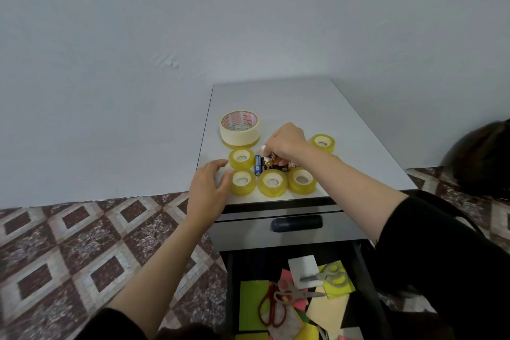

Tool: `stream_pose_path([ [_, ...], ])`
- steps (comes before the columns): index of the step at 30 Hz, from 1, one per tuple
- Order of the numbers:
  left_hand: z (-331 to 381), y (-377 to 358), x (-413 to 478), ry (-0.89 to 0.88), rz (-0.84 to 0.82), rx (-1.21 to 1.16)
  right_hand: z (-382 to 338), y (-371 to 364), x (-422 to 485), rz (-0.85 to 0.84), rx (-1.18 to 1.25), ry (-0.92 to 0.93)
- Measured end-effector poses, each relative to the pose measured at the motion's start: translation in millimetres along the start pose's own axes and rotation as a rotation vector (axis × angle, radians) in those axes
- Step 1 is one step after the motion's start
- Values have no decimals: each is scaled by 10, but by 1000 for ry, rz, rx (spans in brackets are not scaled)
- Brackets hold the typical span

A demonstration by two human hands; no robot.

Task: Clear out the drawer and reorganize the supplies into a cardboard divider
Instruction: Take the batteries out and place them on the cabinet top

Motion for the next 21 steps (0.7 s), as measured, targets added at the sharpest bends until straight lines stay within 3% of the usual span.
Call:
stream_pose_path([
  [7,-33,-21,32,7,14,18,-46,-38,51,-17,-113,-13],
  [21,41,15,-21,-19,48,-21,19,15,24,39,-96,10],
])
Point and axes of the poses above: each hand's wrist, its own x-axis towards the middle knuckle, its own y-axis out of the back of the hand, z = x × y, the point moved 2 cm from there along x, towards the middle knuckle, and after that the axes turned 4 degrees about -z, right-handed, at the moved point
